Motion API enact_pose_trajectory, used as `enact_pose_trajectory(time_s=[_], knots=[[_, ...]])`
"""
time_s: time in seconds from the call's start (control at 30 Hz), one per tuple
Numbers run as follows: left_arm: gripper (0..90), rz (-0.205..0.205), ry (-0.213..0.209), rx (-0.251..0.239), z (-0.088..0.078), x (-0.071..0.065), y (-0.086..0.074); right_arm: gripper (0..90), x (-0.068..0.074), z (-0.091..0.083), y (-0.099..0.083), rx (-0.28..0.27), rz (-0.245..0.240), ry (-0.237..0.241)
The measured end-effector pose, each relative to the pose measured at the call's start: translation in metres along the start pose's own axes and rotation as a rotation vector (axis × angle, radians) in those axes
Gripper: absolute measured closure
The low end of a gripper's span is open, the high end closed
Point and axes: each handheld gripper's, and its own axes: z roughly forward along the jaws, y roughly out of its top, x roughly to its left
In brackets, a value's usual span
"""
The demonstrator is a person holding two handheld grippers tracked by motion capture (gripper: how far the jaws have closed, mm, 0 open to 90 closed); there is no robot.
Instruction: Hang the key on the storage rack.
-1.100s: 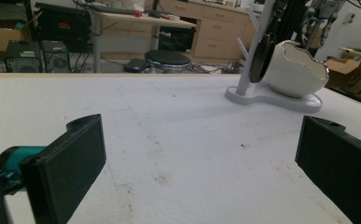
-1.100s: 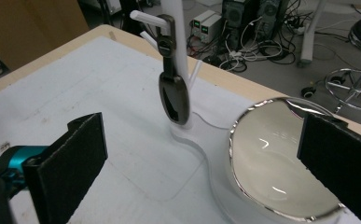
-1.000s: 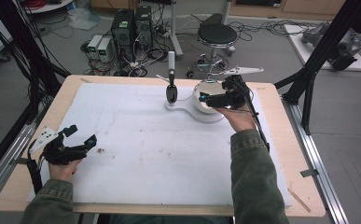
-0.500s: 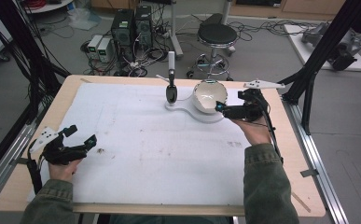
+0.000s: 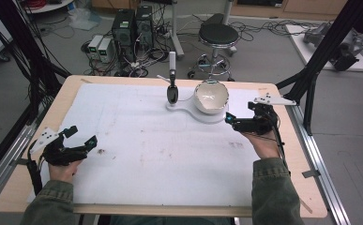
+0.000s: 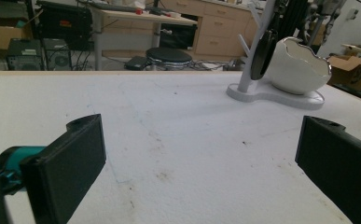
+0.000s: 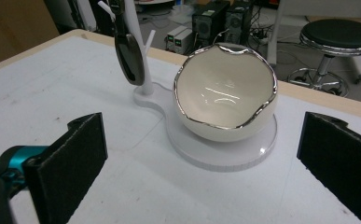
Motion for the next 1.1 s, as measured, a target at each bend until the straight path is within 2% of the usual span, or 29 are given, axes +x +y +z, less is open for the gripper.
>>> enact_pose_trajectory(time_s=[0.37,0.43,0.53,0.6,0.7,0.83,0.93,0.97,1.0,1.1], knots=[[2.1,0.0,0.003,0.0,0.0,0.0,0.0,0.6,-0.006,-0.008,-0.025,-0.021,0.011,-0.029],[2.1,0.0,0.003,0.001,-0.001,0.0,0.0,0.6,-0.007,-0.011,-0.032,-0.042,0.014,-0.046],[2.1,0.0,0.004,0.002,-0.001,0.0,0.0,0.6,-0.009,-0.013,-0.036,-0.033,0.017,-0.071],[2.1,0.0,0.005,0.003,-0.001,0.0,0.0,0.6,-0.008,-0.017,-0.037,-0.058,0.012,-0.077],[2.2,-0.003,0.005,-0.001,-0.001,0.0,0.0,0.6,-0.009,-0.022,-0.043,-0.106,0.035,-0.058],[2.2,-0.003,0.005,-0.001,-0.001,0.0,0.0,0.6,-0.012,-0.025,-0.058,-0.113,0.027,-0.076],[2.1,0.0,0.006,0.004,-0.001,0.0,0.0,0.6,-0.014,-0.029,-0.072,-0.129,0.051,-0.07],[2.1,0.001,0.006,0.004,-0.001,0.0,0.0,0.6,-0.014,-0.029,-0.072,-0.129,0.051,-0.07],[2.1,0.001,0.006,0.005,-0.001,0.0,0.0,0.6,-0.014,-0.03,-0.082,-0.127,0.036,-0.073],[2.1,0.001,0.005,0.004,-0.001,0.0,0.0,0.6,-0.016,-0.031,-0.093,-0.129,0.036,-0.078]])
